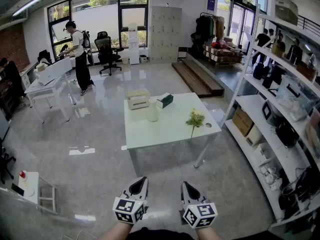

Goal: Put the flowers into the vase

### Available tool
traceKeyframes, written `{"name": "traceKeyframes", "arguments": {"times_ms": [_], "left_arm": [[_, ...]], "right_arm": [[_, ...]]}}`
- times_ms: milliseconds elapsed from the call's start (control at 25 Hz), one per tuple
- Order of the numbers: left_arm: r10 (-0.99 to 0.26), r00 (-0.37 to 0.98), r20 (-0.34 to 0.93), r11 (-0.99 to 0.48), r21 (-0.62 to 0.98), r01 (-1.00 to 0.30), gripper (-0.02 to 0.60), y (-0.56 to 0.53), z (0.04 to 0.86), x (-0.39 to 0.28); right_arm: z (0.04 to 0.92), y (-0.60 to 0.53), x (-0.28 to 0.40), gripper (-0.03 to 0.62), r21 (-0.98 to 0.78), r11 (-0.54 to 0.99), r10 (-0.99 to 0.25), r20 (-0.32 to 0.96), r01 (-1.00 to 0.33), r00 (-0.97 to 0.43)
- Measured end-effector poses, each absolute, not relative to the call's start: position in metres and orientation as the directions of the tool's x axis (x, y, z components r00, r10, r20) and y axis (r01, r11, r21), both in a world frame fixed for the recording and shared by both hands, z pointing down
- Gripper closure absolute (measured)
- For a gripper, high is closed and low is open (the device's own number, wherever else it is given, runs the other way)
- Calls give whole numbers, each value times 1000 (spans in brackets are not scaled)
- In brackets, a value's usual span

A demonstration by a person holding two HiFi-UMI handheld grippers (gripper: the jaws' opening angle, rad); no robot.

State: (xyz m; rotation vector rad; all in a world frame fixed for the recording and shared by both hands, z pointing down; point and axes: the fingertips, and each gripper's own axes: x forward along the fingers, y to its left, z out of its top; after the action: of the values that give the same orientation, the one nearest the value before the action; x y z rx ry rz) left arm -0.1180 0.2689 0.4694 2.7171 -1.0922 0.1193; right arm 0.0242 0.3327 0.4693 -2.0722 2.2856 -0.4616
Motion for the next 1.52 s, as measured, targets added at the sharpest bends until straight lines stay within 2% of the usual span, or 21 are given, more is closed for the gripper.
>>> {"name": "traceKeyframes", "arguments": {"times_ms": [400,640,1160,1520], "left_arm": [[-665,731,153,-712,163,-683,578,269,473,-116],[-666,730,152,-709,175,-684,578,265,474,-119],[-628,761,164,-734,198,-649,578,238,489,-150],[-615,763,199,-728,229,-647,578,201,510,-150]], "right_arm": [[473,330,19,591,-228,81,-974,189,-970,-125],[475,324,13,591,-301,129,-964,184,-945,-190],[483,301,-10,591,-291,70,-971,201,-954,-132],[498,263,0,591,-299,26,-968,230,-954,-99]]}}
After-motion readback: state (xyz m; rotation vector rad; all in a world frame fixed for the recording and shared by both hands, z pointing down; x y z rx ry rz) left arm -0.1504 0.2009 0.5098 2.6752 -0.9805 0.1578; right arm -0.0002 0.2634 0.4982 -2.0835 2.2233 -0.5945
